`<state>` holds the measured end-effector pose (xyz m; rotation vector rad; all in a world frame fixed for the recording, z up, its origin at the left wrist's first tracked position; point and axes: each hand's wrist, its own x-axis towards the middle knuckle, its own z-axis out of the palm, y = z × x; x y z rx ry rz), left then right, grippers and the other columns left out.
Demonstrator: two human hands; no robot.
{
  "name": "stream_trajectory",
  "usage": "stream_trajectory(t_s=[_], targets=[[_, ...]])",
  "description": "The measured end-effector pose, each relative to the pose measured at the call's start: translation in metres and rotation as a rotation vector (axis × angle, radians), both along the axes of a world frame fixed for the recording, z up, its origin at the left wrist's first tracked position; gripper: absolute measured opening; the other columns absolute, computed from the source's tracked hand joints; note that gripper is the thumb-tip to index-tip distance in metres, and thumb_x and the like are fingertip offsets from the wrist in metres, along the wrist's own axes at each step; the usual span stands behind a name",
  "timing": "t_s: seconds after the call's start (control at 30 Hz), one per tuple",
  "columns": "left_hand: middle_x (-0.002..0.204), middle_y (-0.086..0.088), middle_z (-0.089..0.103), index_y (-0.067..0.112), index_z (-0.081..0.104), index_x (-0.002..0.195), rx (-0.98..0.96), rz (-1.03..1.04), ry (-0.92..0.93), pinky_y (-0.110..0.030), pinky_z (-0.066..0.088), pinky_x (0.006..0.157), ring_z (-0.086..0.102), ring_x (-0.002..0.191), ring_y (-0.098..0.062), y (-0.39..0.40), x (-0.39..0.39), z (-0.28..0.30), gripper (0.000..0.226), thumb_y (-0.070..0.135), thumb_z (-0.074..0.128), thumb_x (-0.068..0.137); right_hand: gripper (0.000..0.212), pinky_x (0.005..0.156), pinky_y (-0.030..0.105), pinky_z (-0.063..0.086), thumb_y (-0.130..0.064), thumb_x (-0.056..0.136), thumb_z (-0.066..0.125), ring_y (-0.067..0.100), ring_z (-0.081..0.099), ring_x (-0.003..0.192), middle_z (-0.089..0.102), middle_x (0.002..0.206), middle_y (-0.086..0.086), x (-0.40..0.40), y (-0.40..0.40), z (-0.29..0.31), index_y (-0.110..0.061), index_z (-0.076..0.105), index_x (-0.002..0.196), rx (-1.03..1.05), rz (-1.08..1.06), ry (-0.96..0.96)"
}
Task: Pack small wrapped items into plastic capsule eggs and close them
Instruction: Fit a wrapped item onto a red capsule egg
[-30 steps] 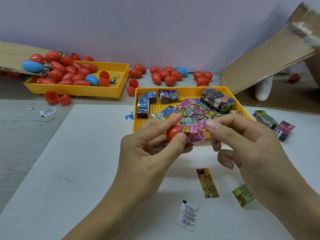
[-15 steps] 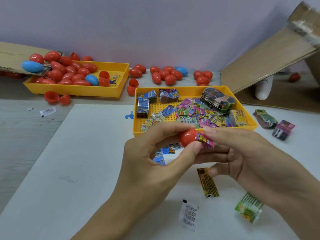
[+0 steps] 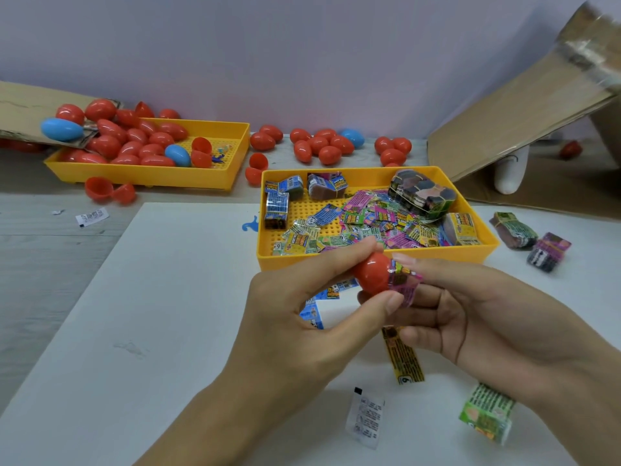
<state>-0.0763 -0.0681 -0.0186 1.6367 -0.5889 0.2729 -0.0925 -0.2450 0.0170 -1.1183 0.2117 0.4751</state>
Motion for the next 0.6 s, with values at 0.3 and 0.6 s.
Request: stream_trajectory(t_s=[0.3, 0.6], targets=[[0.116, 0.008, 0.071, 0.014, 0.067, 0.12, 0.028, -0.002, -0.03, -0.02, 0.052, 0.094, 0.067, 0.109, -0.002, -0.0016, 0.0004, 0.0001, 0.04, 0.023, 0.073, 0.081, 0.025, 0.048, 0.023, 0.056, -0.024, 0.067, 0.076, 0.025, 0.075, 0.072, 0.075, 0.087, 0.017, -0.0002, 0.0, 0.0036, -0.01, 0.08, 0.088, 0.036, -0.032, 0.02], [0.113, 0.016, 0.073, 0.024, 0.07, 0.117, 0.01, -0.099, 0.116, -0.022, 0.053, 0.093, 0.067, 0.109, -0.005, -0.0001, 0.0001, 0.0004, 0.032, 0.02, 0.073, 0.085, 0.024, 0.047, 0.022, 0.056, -0.026, 0.065, 0.076, 0.023, 0.074, 0.069, 0.075, 0.085, 0.013, 0.0, 0.0024, 0.0034, -0.015, 0.08, 0.086, 0.04, -0.029, 0.017]])
